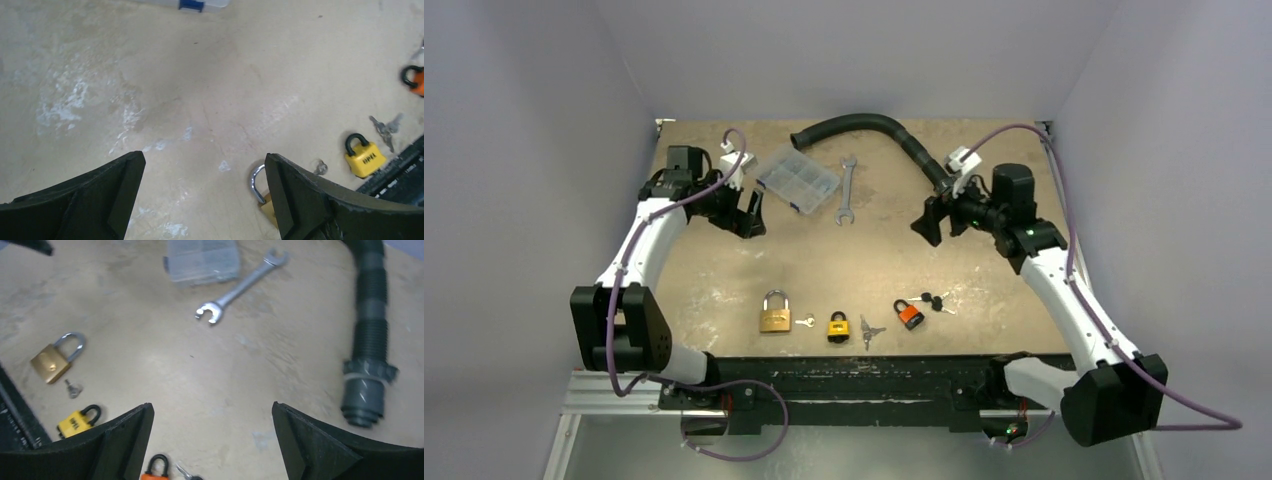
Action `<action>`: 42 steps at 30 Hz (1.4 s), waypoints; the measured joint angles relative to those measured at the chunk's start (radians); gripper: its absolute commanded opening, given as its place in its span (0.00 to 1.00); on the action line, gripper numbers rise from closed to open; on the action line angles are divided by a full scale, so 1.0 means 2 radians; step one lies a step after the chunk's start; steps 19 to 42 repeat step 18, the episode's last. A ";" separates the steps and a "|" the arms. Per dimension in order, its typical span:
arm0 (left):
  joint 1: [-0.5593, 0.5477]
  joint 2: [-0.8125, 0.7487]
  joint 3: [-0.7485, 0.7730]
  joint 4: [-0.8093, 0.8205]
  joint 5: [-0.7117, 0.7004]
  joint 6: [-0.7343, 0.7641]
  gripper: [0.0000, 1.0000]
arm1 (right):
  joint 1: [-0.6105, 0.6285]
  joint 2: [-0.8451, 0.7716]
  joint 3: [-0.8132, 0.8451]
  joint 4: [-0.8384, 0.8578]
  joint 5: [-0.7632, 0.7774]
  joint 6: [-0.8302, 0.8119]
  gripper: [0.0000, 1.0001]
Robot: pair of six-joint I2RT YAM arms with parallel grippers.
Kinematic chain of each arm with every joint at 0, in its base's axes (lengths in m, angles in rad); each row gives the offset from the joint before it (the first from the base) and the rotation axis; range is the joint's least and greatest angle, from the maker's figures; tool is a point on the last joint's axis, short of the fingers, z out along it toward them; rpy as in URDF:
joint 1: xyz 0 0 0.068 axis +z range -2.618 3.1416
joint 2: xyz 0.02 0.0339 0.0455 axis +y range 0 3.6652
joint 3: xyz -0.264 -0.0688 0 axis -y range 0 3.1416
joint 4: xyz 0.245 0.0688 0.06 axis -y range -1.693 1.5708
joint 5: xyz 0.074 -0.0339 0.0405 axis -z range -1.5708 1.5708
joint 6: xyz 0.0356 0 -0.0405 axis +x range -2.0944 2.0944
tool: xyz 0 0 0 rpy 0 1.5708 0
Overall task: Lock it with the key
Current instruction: Reset both arms
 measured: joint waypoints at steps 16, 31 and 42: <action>0.000 -0.074 -0.092 0.096 -0.130 -0.072 1.00 | -0.196 -0.024 -0.086 0.010 -0.013 0.055 0.99; 0.000 -0.074 -0.093 0.100 -0.133 -0.079 1.00 | -0.196 -0.029 -0.087 0.013 -0.013 0.055 0.99; 0.000 -0.074 -0.093 0.100 -0.133 -0.079 1.00 | -0.196 -0.029 -0.087 0.013 -0.013 0.055 0.99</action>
